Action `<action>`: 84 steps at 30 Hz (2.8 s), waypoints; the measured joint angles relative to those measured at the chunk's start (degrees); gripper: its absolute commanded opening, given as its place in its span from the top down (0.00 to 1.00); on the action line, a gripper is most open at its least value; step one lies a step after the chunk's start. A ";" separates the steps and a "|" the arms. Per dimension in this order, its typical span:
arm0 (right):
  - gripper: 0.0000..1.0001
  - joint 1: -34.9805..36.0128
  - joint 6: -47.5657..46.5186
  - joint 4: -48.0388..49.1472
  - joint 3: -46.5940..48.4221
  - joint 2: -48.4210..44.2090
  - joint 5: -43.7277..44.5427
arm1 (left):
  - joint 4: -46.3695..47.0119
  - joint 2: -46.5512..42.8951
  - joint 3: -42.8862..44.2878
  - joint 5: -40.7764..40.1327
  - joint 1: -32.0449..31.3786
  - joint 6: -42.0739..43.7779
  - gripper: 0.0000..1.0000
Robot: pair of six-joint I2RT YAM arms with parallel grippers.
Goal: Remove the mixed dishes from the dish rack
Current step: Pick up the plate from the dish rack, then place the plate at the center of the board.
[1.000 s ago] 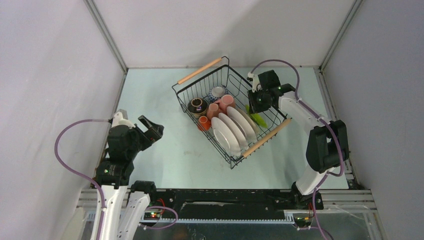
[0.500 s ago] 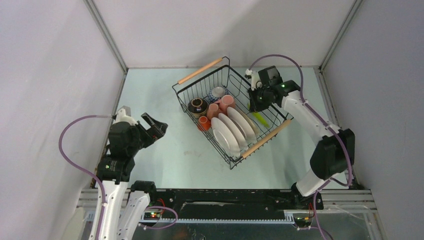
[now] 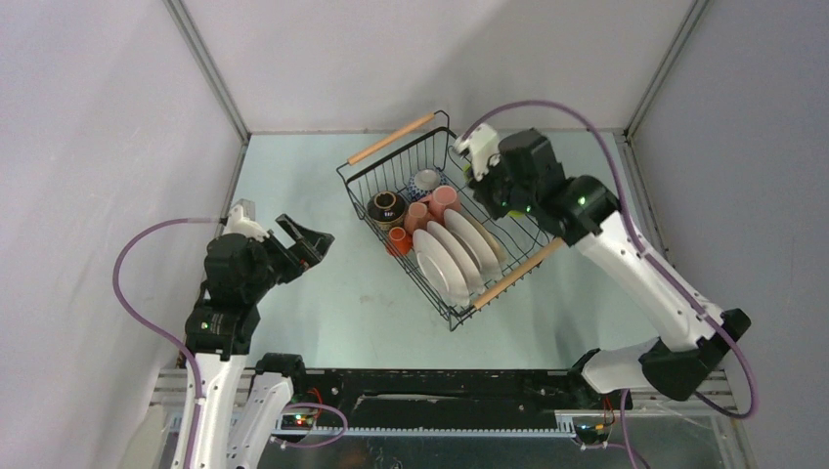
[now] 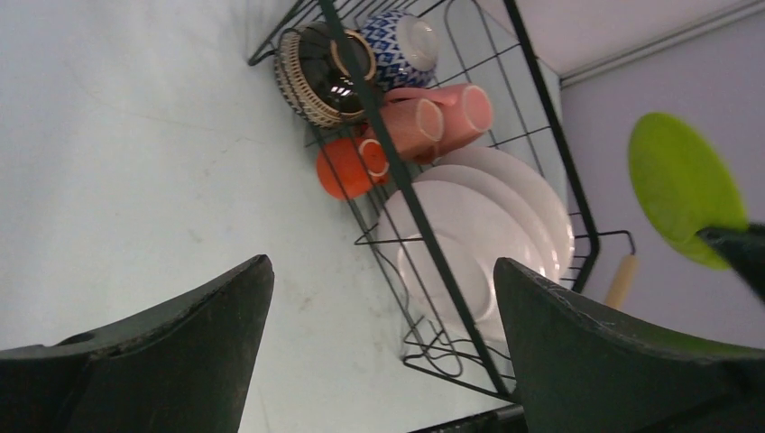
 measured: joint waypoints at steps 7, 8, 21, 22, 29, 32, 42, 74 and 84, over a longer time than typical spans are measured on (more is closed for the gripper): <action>1.00 20.46 -16.15 8.15 -10.67 -6.91 11.85 | 2.25 1.62 0.98 6.23 -0.09 -3.45 0.00; 1.00 22.73 -18.10 9.07 -11.21 -6.95 13.18 | 2.60 2.03 1.01 7.52 -0.13 -4.11 0.00; 1.00 37.13 -30.64 16.22 -11.78 0.09 23.78 | 14.71 3.67 1.07 16.20 -6.62 -14.23 0.02; 1.00 37.70 -31.01 16.26 -11.78 0.61 24.22 | 15.52 3.74 1.07 16.17 -7.39 -14.80 0.02; 1.00 40.22 -32.94 17.42 -11.78 1.92 26.14 | 18.49 5.88 1.07 14.38 -13.00 -16.41 0.12; 1.00 40.54 -33.42 18.12 -11.78 2.10 26.43 | 18.58 7.56 1.07 12.98 -14.97 -16.28 0.24; 0.86 40.24 -34.86 19.28 -12.04 3.67 25.90 | 18.40 11.08 1.53 8.79 -18.27 -15.06 1.00; 0.05 -1.88 3.56 18.16 -12.17 -9.84 6.29 | 17.57 10.75 -6.64 -12.48 8.85 -12.79 1.00; 0.06 -14.03 14.73 13.86 -14.47 -10.86 -3.37 | 25.44 21.18 -11.85 -20.61 15.47 -14.71 1.00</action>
